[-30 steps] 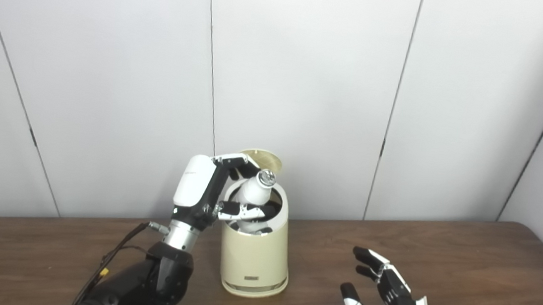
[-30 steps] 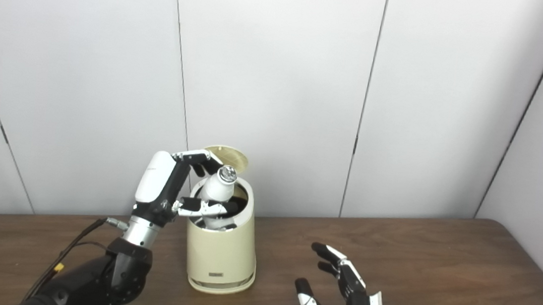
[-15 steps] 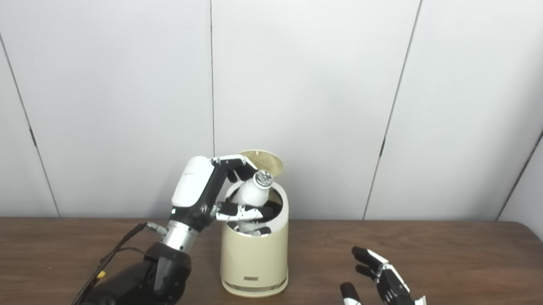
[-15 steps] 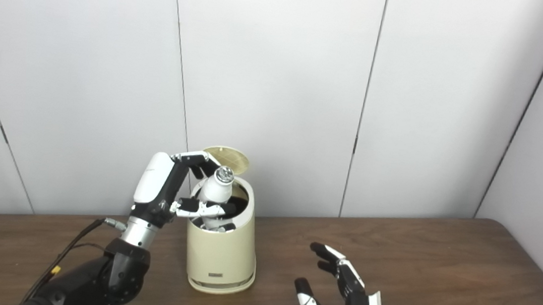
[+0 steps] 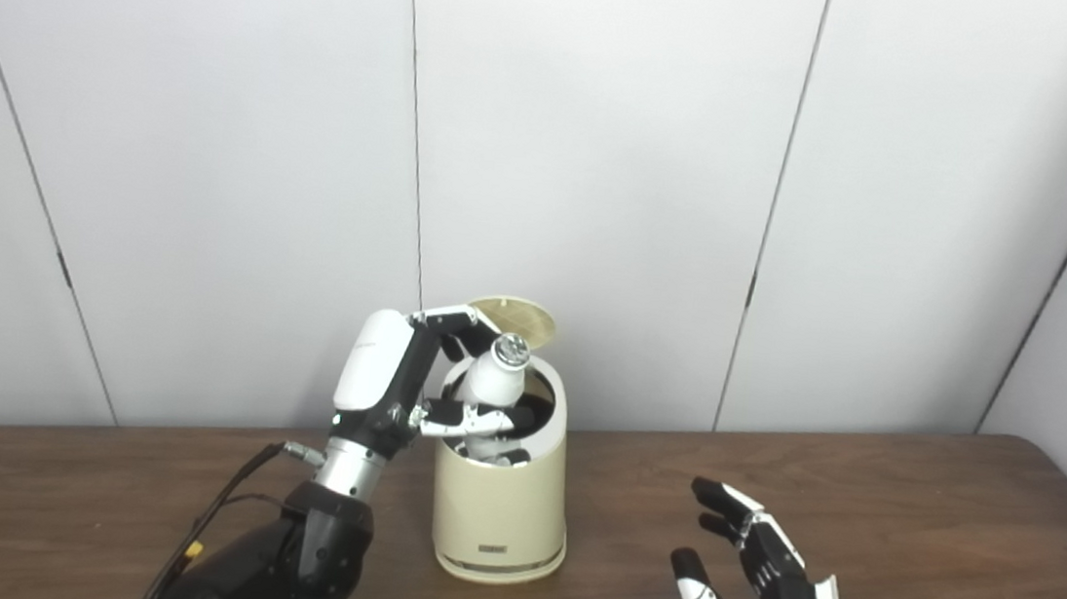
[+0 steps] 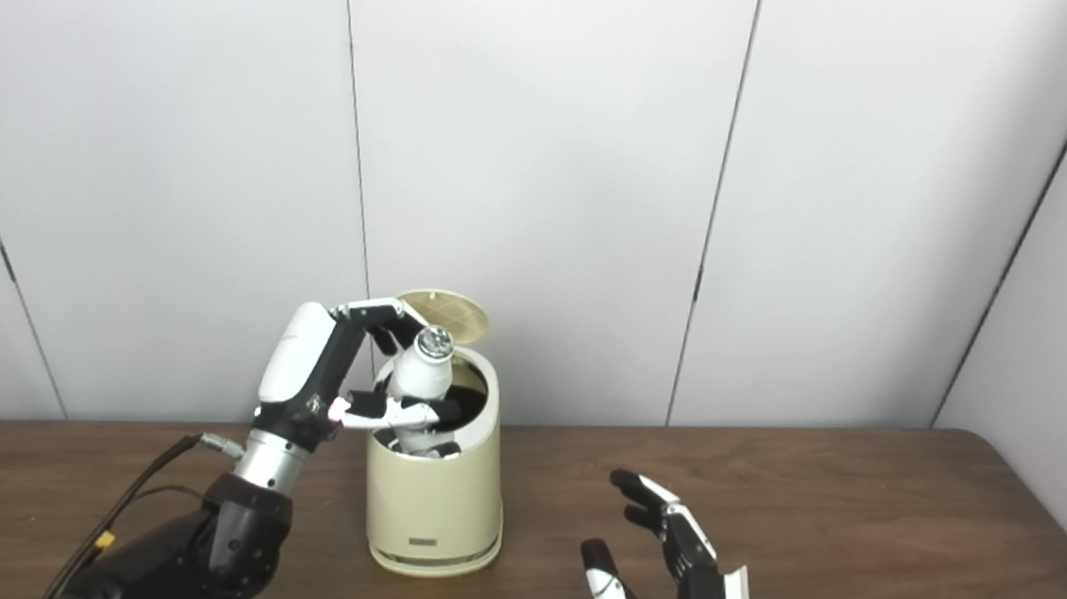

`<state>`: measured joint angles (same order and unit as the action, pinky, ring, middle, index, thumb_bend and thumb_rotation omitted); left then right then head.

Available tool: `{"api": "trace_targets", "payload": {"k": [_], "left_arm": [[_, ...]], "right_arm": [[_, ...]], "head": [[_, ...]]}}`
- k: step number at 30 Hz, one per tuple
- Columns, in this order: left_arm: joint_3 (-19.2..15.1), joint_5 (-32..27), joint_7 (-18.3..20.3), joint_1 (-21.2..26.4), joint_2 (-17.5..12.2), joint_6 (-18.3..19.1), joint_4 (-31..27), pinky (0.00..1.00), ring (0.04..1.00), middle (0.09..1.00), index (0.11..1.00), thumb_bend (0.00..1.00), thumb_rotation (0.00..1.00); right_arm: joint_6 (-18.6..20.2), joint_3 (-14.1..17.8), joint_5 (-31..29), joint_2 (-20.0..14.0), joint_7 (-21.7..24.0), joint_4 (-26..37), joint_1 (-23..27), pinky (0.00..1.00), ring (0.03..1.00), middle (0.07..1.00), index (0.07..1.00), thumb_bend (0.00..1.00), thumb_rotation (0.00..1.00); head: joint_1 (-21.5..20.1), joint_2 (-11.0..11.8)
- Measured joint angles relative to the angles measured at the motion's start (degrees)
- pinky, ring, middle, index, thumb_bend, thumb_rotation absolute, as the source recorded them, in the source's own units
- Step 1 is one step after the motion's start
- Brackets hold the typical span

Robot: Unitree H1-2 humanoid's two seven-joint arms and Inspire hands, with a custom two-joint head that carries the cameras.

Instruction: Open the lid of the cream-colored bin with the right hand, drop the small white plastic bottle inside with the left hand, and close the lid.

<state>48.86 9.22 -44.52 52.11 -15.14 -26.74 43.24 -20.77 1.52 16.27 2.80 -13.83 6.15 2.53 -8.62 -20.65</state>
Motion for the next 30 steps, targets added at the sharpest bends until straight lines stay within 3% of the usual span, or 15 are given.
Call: {"api": "trace_targets", "payload": {"k": [8, 9, 13, 14, 15, 17, 23, 30], "left_arm": [[-0.45, 1.30, -1.79, -2.97, -0.20, 0.01, -2.50, 0.47, 0.517, 0.501, 0.447, 0.50, 0.00], [-0.52, 1.22, -1.56, -3.00, -0.39, 0.01, -2.88, 0.48, 0.548, 0.508, 0.455, 0.51, 0.00], [-3.62, -1.37, 3.88, -4.03, -0.65, 0.09, -4.99, 0.55, 0.641, 0.611, 0.490, 0.52, 0.06], [-4.96, -2.17, 5.82, -4.49, -0.60, 0.10, -5.60, 0.56, 0.652, 0.624, 0.545, 0.76, 0.09], [-5.92, -2.54, 7.14, -4.93, -0.53, 0.10, -5.93, 0.57, 0.661, 0.635, 0.582, 0.90, 0.11], [-7.19, -2.73, 8.84, -5.33, -0.37, 0.09, -6.01, 0.58, 0.668, 0.648, 0.613, 0.98, 0.14], [-11.06, -3.11, 13.78, -5.97, 0.25, 0.10, -6.59, 0.60, 0.677, 0.660, 0.646, 1.00, 0.16], [-13.27, -2.93, 16.19, -6.38, 1.04, 0.10, -6.93, 0.59, 0.674, 0.658, 0.647, 1.00, 0.18]], "right_arm": [[0.00, 0.12, -0.03, -0.34, 0.00, -0.42, 0.77, 0.71, 0.779, 0.768, 0.711, 0.22, 0.44], [0.01, 0.08, 0.00, -0.31, 0.00, -0.42, 0.78, 0.71, 0.778, 0.768, 0.710, 0.22, 0.45], [0.03, -0.03, 0.01, -0.18, 0.00, -0.40, 0.80, 0.71, 0.777, 0.769, 0.711, 0.22, 0.46], [0.04, -0.05, 0.00, -0.18, 0.01, -0.40, 0.80, 0.71, 0.775, 0.768, 0.710, 0.22, 0.46], [0.06, -0.06, 0.00, -0.17, 0.01, -0.40, 0.82, 0.71, 0.776, 0.768, 0.711, 0.22, 0.46], [0.07, -0.05, -0.04, -0.14, 0.00, -0.40, 0.85, 0.72, 0.777, 0.768, 0.712, 0.21, 0.45], [0.22, -0.05, -0.03, 0.15, 0.00, -0.39, 1.09, 0.73, 0.780, 0.771, 0.726, 0.21, 0.45], [0.14, -0.01, -0.43, 0.04, 0.00, -0.46, 1.21, 0.72, 0.778, 0.772, 0.730, 0.21, 0.43]], "head": [[0.35, -0.09], [0.35, -0.18], [0.35, -0.09], [0.35, -0.18], [0.35, -0.18], [0.27, -0.18], [0.18, -0.09], [0.09, -0.18]]}}
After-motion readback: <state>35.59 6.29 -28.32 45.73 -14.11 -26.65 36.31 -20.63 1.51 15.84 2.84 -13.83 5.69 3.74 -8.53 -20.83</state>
